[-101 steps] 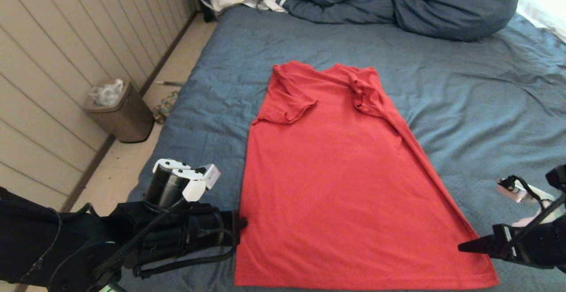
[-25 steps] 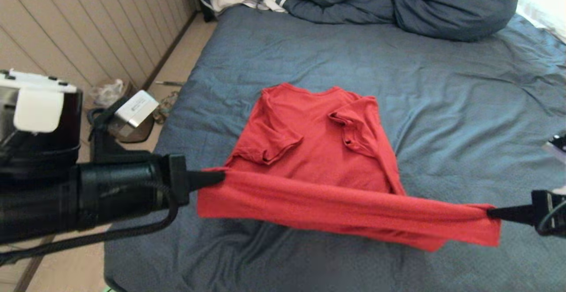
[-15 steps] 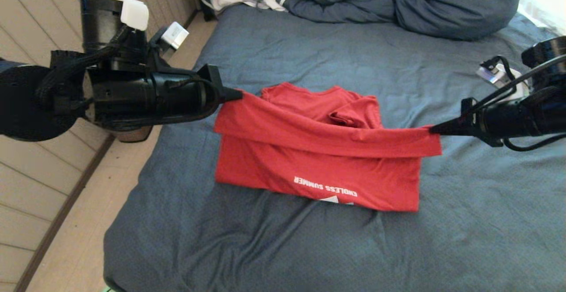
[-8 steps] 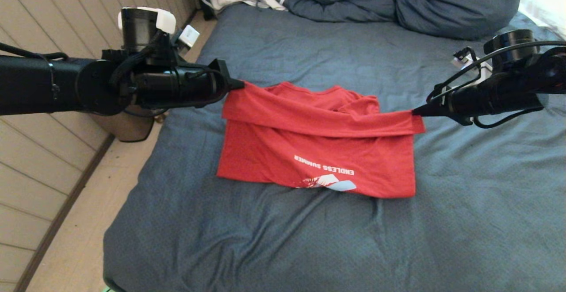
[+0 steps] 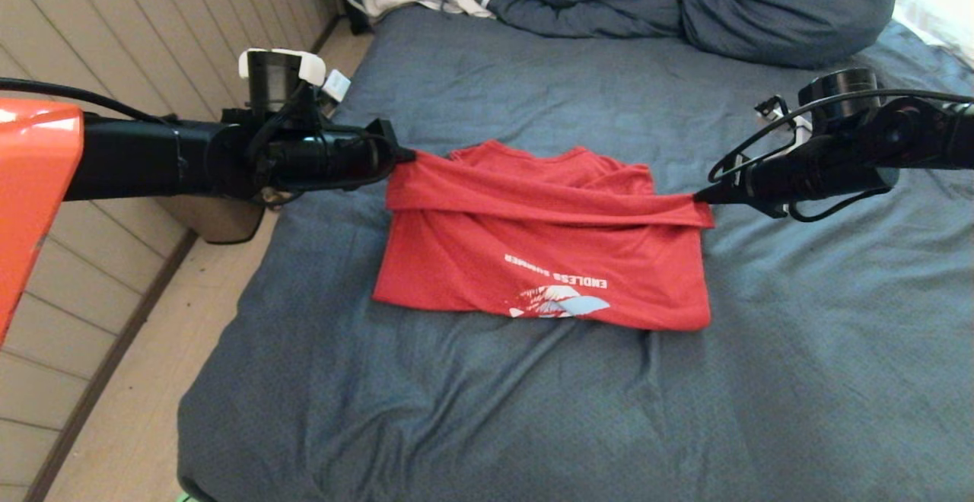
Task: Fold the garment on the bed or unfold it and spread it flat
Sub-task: Fold the red T-shirt
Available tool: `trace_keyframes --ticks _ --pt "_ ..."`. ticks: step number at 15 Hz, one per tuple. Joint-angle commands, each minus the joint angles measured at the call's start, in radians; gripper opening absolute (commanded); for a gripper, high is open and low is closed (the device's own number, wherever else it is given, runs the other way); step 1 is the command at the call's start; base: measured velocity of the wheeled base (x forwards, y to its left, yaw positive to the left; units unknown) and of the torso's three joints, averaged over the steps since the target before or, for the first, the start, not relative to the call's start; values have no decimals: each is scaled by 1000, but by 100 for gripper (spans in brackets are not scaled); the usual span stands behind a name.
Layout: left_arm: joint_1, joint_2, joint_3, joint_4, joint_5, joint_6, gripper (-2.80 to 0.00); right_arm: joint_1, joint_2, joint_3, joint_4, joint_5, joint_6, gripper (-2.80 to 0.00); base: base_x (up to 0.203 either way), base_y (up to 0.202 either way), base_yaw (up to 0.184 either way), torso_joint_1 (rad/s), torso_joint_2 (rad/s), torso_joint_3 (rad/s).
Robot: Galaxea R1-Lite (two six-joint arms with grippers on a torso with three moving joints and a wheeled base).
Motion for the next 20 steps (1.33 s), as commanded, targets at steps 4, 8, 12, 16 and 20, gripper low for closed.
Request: trace_keyframes --ticks 4,8,12,16,20 --pt "29 41 -66 -2 -4 -9 -280 28 15 -57 -103 -5 35 -280 0 0 0 0 0 0" --pt "41 42 -70 -2 -3 -8 -280 51 16 -56 -177 -23 58 -280 0 0 0 0 0 0" --pt "45 77 -76 -1 -8 -3 -280 71 47 -55 -175 -32 58 -280 0 0 0 0 0 0" --pt "51 72 -77 1 -15 3 0 82 54 -56 -181 -55 49 0 0 0 0 0 0 0" --pt "70 44 -93 1 -3 1 0 72 30 -55 -185 -54 51 0 0 0 0 0 0 0"
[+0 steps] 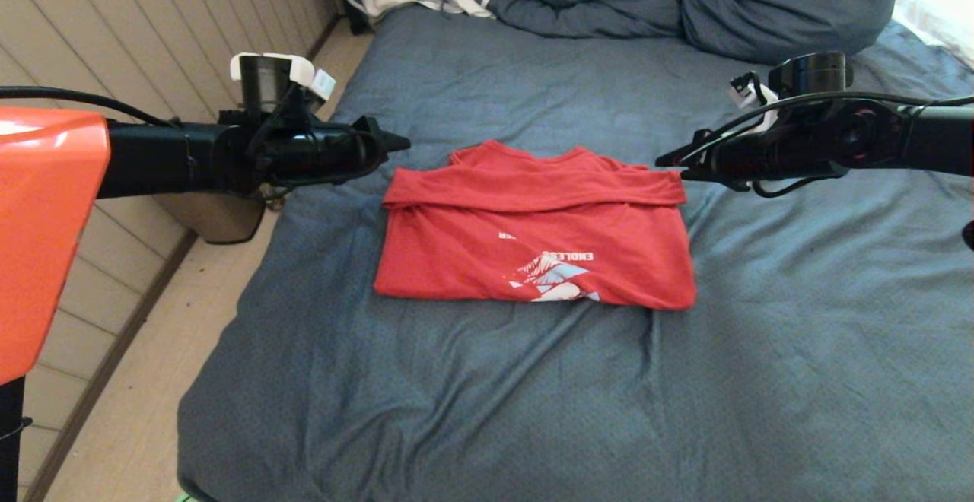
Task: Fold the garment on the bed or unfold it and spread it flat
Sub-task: Fold the red T-shirt
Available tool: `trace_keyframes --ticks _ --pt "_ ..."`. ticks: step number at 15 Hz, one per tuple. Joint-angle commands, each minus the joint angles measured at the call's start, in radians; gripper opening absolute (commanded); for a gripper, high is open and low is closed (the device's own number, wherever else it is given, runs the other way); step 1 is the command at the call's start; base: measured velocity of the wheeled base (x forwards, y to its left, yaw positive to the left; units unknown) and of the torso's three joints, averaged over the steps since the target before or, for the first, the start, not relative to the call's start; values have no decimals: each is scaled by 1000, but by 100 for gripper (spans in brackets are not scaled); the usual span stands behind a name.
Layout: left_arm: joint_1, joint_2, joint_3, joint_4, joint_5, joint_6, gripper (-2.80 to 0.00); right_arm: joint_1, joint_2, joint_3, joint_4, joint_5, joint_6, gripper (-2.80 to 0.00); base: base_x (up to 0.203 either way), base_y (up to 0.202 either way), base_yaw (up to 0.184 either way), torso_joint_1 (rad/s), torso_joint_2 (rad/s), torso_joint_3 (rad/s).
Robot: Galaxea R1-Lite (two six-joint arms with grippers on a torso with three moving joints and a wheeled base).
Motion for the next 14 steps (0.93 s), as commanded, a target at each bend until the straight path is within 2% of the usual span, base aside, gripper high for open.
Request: trace_keyframes --ticks 1,3,5,6,7,8,10,12,14 --pt "22 -39 -1 0 0 -4 0 -7 -27 1 6 4 3 0 0 0 0 0 0 0" --pt "46 -90 21 7 0 -6 0 -11 -61 7 17 4 10 0 0 0 0 0 0 0" --pt "56 -165 141 10 -1 -1 0 -12 -125 48 59 6 15 0 0 0 0 0 0 0" --pt "57 -211 229 9 -1 8 0 -12 -163 86 110 8 21 -280 0 0 0 0 0 0" --pt "56 -260 320 8 -3 19 0 -11 -203 140 156 8 28 -280 0 0 0 0 0 0" --pt "47 -305 408 7 -6 27 -280 -10 -241 202 184 9 29 -280 0 0 0 0 0 0" --pt "12 -385 588 6 -9 54 -280 -6 -318 348 211 10 23 -280 0 0 0 0 0 0" --pt "-16 -416 711 2 -15 106 -280 4 -366 471 216 12 10 -280 0 0 0 0 0 0" --pt "-24 -403 725 -1 -24 125 -280 44 -369 548 215 13 4 -280 0 0 0 0 0 0"
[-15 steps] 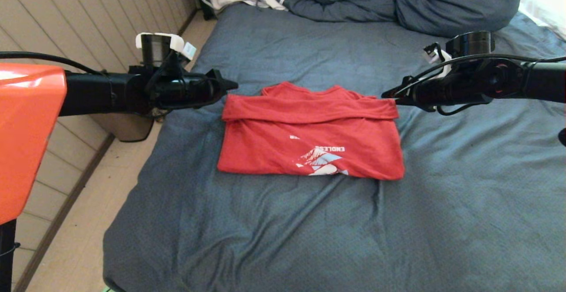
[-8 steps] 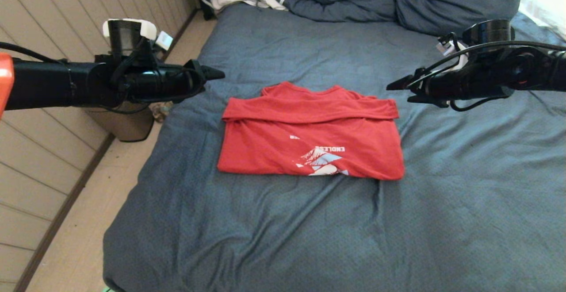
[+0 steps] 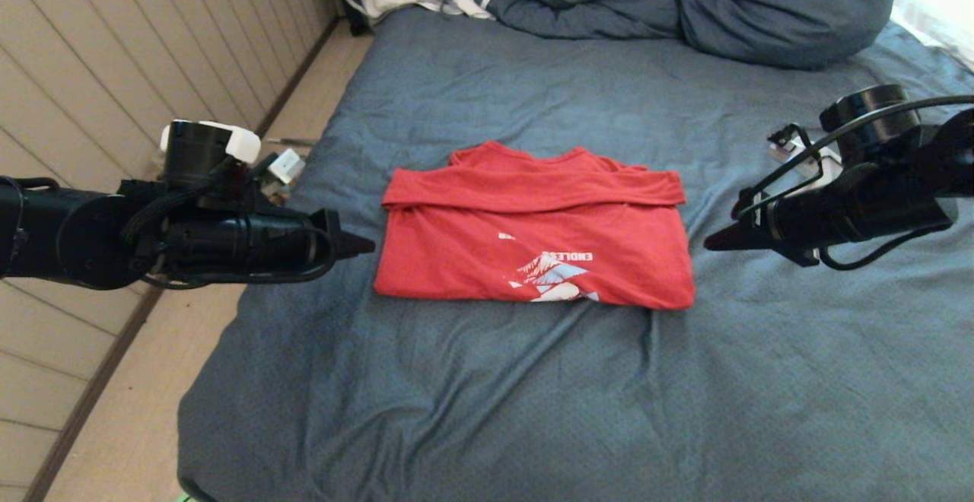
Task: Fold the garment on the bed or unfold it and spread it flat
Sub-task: Fold the red T-shirt
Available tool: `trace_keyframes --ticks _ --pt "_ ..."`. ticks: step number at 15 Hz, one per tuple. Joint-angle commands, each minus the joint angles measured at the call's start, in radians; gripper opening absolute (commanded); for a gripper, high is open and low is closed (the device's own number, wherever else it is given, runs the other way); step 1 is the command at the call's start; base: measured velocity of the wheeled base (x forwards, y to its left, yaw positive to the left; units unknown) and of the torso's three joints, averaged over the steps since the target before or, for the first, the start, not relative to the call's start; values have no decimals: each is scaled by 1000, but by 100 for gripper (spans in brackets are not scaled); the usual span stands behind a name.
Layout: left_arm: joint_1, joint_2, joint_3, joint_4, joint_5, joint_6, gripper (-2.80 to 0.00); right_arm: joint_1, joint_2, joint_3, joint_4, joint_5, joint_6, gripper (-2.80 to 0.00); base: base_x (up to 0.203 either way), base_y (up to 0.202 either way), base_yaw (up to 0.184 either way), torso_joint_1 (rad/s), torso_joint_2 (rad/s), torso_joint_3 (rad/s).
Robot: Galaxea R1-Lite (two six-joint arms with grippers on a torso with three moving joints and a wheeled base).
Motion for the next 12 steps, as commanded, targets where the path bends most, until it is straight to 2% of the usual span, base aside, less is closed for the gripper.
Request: trace_keyframes --ticks 1,3,5,6,12 --pt "-9 2 20 -3 -18 0 -280 46 -29 90 -1 4 -1 -280 0 0 0 0 0 0" --pt "-9 54 6 -58 -26 2 -280 67 -21 117 -64 6 -1 -280 0 0 0 0 0 0" --pt "-10 102 11 -229 -24 3 -280 72 -13 112 -122 7 -2 -280 0 0 0 0 0 0" --pt "-19 119 22 -274 -23 3 0 72 -13 117 -123 7 -3 -280 0 0 0 0 0 0" --pt "-61 159 10 -265 -25 5 0 73 -25 184 -144 7 -24 -280 0 0 0 0 0 0"
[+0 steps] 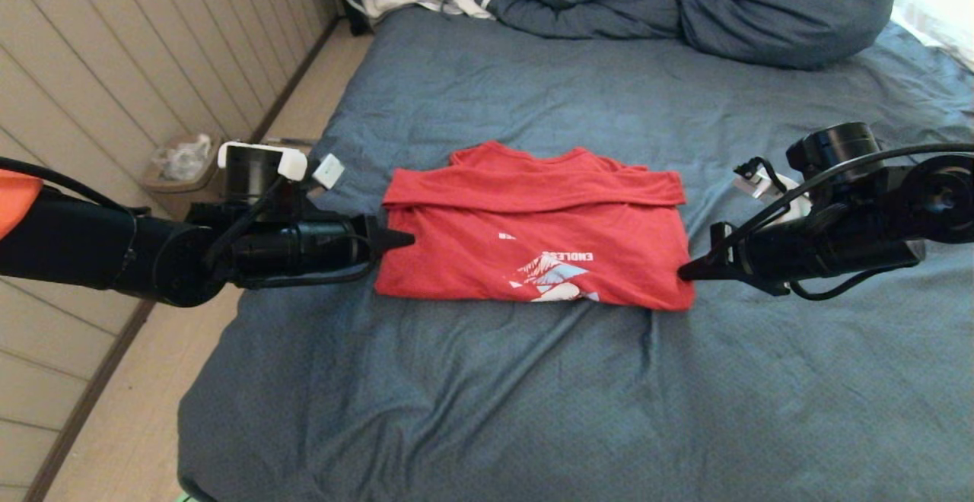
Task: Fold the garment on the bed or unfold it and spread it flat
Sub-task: Fold the red T-shirt
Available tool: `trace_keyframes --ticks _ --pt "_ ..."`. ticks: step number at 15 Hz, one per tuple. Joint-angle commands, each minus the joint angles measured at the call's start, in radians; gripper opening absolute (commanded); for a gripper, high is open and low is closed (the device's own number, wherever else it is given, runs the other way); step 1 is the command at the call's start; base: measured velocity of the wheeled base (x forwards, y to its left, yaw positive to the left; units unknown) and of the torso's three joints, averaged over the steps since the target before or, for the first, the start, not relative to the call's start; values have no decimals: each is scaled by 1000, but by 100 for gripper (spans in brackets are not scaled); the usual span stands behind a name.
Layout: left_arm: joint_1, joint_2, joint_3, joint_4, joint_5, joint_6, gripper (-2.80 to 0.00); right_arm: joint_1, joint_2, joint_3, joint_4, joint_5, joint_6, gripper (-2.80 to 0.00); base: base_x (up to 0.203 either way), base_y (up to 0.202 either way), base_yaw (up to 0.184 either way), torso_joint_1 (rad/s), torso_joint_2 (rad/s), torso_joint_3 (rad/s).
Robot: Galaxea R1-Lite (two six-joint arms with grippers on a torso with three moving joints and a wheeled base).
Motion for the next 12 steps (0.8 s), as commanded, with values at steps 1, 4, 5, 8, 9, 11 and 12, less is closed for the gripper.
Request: trace_keyframes --ticks 1,4,5,8,9,11,12 --pt "-5 20 16 -5 -5 -1 0 1 -2 13 2 4 -1 -280 0 0 0 0 0 0" --pt "-5 11 30 -8 2 15 0 1 -2 16 2 4 -1 -280 0 0 0 0 0 0" --pt "0 5 28 -10 0 29 0 1 -3 16 2 4 -1 -280 0 0 0 0 0 0" --pt "40 -14 27 -11 14 38 0 3 4 27 2 4 -1 -280 0 0 0 0 0 0" --pt "53 -12 32 -14 24 39 0 4 7 27 2 4 -4 -280 0 0 0 0 0 0" --pt "70 -4 41 -42 22 39 0 4 1 35 2 5 -4 -280 0 0 0 0 0 0" --pt "69 4 50 -53 17 39 0 4 -2 38 2 5 -5 -280 0 0 0 0 0 0"
